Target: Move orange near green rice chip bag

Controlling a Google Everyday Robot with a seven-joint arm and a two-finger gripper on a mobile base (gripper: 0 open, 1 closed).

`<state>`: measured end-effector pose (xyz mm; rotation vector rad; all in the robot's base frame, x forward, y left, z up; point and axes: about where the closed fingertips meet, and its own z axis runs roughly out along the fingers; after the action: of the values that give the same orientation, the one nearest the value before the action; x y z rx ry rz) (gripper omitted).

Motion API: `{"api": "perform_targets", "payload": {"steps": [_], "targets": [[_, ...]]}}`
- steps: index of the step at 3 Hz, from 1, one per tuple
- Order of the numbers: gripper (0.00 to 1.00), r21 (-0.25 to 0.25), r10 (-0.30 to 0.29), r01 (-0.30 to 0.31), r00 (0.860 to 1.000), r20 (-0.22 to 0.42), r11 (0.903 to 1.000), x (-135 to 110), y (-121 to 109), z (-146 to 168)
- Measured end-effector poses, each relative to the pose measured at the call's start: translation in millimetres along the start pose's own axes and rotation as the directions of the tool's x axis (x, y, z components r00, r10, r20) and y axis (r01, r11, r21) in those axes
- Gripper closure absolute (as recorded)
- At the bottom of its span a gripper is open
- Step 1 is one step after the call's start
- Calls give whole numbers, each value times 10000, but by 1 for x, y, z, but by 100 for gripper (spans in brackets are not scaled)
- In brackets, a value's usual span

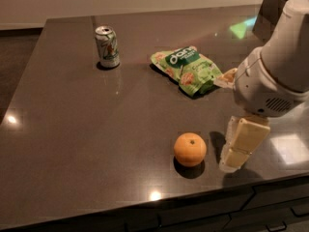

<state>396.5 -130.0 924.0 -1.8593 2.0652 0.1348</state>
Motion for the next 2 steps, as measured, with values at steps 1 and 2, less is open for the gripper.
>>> {"api": "perform_targets", "payload": {"steps": [1,2], "targets": [[0,-324,-269,275,9994,198,9991,-7,13,27],[0,-377,-421,433,9986,317,9984,-12,16,44]]}}
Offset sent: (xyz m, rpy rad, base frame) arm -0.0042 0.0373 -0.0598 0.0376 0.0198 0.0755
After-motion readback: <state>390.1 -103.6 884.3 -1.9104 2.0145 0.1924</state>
